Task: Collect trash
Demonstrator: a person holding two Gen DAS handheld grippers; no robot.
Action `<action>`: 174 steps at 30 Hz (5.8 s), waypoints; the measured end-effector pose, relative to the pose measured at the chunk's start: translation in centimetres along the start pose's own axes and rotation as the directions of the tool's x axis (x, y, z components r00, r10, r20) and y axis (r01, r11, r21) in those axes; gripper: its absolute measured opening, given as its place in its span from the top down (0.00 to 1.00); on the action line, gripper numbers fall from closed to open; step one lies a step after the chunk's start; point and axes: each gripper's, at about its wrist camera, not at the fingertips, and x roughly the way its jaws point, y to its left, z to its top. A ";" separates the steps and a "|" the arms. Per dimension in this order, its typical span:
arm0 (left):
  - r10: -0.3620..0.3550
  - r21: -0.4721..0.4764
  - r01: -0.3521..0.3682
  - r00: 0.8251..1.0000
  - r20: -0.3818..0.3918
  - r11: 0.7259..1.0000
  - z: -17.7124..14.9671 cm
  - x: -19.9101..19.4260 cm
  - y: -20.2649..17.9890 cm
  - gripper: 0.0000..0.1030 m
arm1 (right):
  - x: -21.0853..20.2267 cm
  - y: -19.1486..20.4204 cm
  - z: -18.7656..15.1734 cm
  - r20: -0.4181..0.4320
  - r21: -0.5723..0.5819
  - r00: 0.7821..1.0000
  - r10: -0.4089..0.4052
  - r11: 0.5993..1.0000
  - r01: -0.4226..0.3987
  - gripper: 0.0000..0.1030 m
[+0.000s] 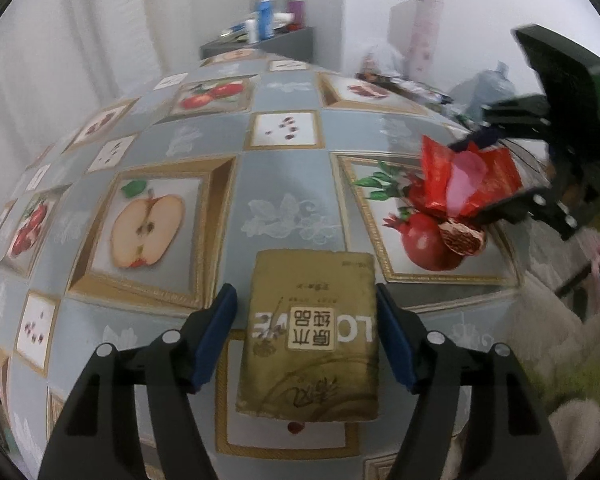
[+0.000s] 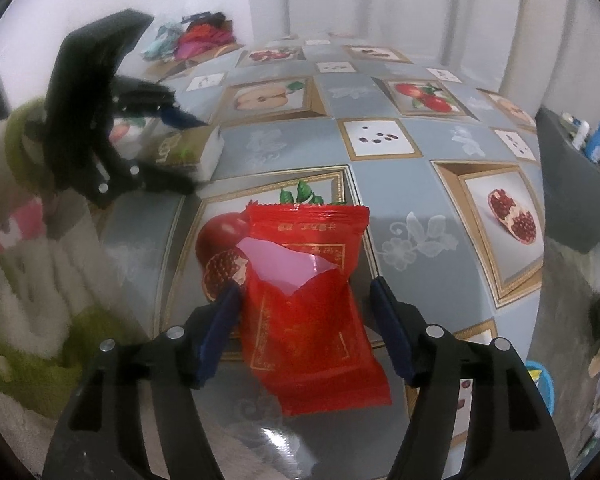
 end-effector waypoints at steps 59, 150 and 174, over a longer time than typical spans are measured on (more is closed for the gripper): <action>0.065 0.250 -0.076 0.997 0.051 0.965 0.0 -2.5 -3.3 0.21 | -4.9 0.8 0.3 -0.034 -0.249 0.998 -0.056 0.967 0.046 0.21; -0.041 0.082 0.042 0.999 -0.012 0.996 -0.3 -0.6 -0.1 0.41 | 0.1 -1.4 -1.7 -0.036 0.020 0.999 -0.039 0.999 0.040 0.42; 0.003 0.076 -0.002 1.000 -0.013 0.997 0.1 -0.7 -0.1 0.47 | -0.3 -2.2 -1.5 -0.024 0.041 0.998 -0.062 0.997 0.063 0.75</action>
